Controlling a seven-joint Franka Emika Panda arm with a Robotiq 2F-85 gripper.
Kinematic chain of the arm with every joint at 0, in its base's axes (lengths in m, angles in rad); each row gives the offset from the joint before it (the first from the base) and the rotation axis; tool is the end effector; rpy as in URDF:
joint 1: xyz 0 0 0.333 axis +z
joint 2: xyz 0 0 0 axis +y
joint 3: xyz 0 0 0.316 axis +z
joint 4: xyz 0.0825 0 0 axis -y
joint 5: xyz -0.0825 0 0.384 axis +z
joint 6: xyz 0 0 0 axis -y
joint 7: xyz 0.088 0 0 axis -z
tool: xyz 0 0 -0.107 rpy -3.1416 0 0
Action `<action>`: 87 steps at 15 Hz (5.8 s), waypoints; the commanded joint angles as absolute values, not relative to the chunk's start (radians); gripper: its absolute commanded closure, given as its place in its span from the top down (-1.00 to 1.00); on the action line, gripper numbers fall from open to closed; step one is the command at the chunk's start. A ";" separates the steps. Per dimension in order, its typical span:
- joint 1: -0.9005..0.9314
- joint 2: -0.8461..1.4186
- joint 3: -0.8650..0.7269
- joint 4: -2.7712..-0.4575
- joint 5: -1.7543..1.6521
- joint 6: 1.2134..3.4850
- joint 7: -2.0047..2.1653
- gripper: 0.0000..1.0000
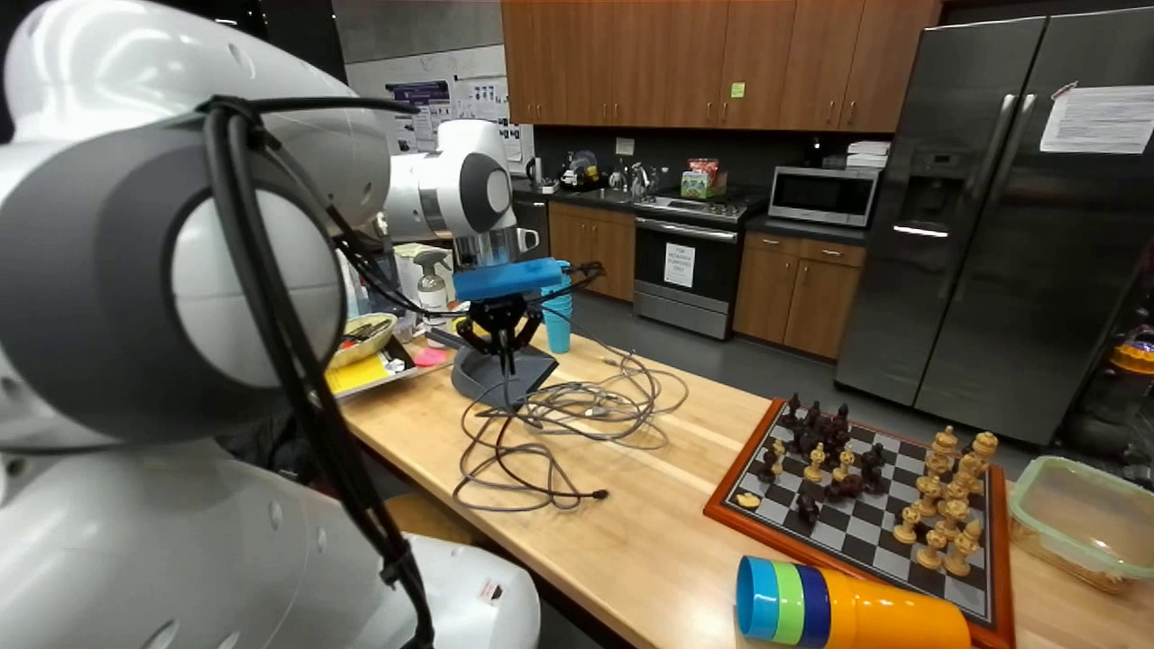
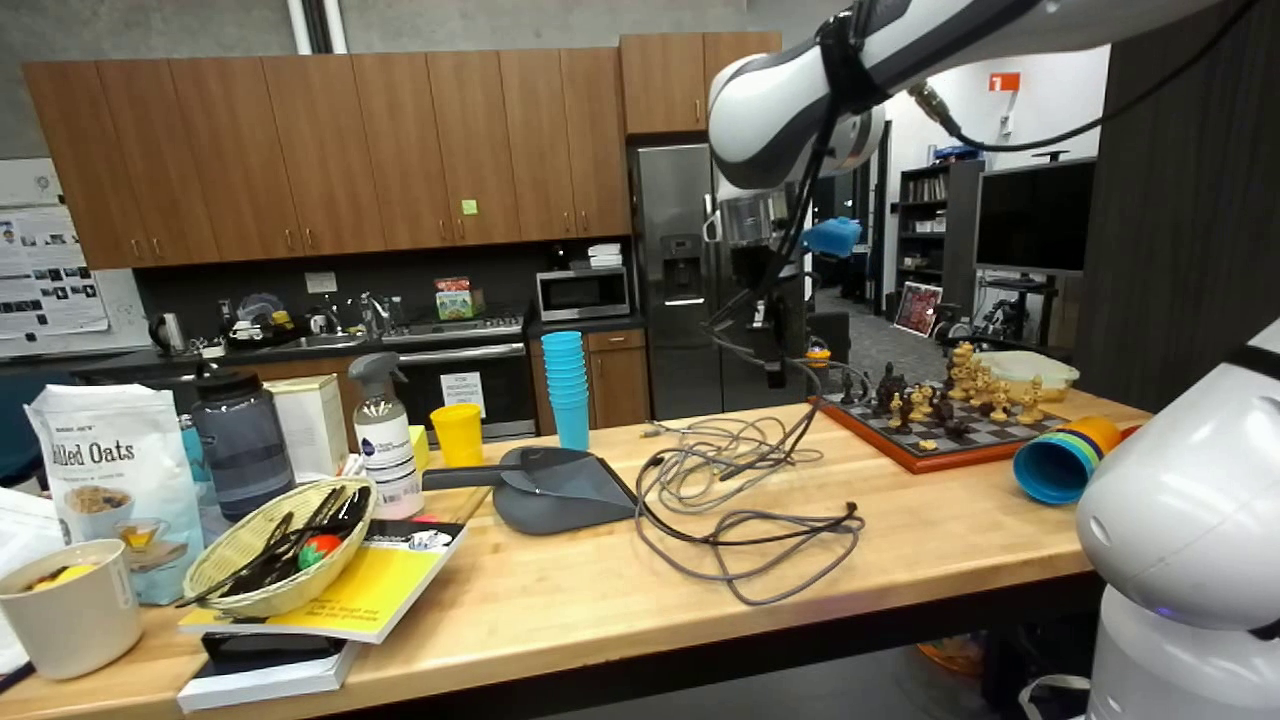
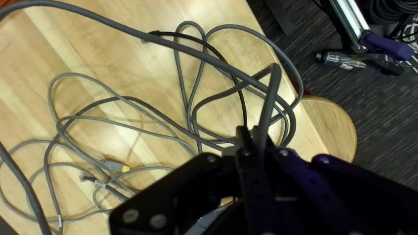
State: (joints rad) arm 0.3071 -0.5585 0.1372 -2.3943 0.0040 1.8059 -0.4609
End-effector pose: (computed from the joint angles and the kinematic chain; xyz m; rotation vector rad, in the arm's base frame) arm 0.3411 0.1685 0.5121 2.7789 1.3122 -0.0543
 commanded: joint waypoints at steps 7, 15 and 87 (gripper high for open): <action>0.308 -0.222 0.261 -2.026 -0.185 1.636 -0.440 -0.97; 0.310 -0.051 0.300 -1.773 -0.285 1.539 -0.413 -0.97; 0.422 0.142 0.457 -1.825 -0.289 1.554 -0.673 -0.11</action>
State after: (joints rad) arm 0.4229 0.2143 0.4557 -1.7717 -0.2734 1.5461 -0.6163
